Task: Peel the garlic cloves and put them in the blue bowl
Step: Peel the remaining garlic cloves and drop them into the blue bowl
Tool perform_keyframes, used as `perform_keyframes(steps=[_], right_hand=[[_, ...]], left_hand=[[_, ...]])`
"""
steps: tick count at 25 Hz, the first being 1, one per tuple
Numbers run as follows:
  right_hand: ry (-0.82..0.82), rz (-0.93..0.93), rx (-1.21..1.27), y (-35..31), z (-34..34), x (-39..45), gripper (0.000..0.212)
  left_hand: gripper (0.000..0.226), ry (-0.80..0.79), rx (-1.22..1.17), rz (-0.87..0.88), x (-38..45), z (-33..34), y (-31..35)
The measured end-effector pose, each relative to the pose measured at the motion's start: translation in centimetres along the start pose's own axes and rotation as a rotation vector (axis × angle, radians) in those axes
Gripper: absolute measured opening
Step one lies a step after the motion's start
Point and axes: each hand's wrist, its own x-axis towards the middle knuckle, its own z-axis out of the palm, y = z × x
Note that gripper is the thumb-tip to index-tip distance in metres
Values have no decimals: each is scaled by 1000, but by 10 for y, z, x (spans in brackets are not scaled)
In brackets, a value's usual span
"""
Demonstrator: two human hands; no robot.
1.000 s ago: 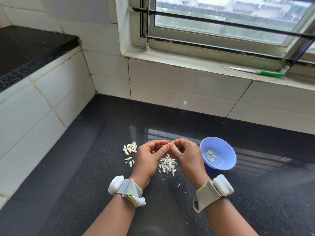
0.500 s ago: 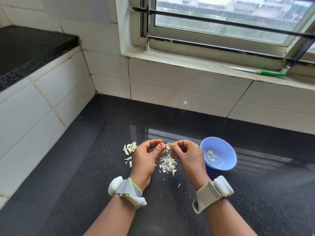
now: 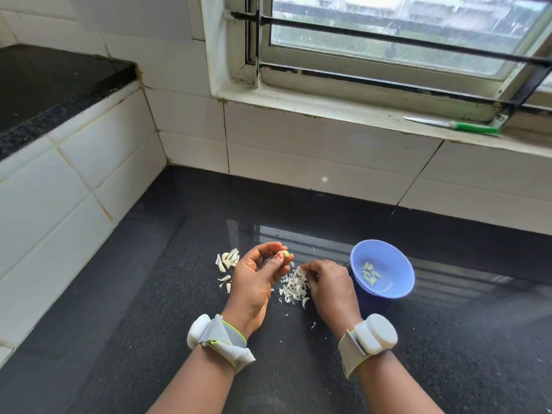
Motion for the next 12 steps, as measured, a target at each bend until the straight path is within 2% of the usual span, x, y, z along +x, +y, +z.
perform_keyframes(steps=[2,6,9,12], right_hand=[[15,26,27,-1,-3,0,6],[63,-14,94,0,-1,2,17],[125,-12,336,-9,-6,2,14],[55,-15,570,-20,-14,2,9]], left_hand=[[17,-5,12,2,0,0,0],[16,19,53,9,0,-1,-1],[14,45,95,22,2,0,-2],[13,72,175,47,3,0,-4]])
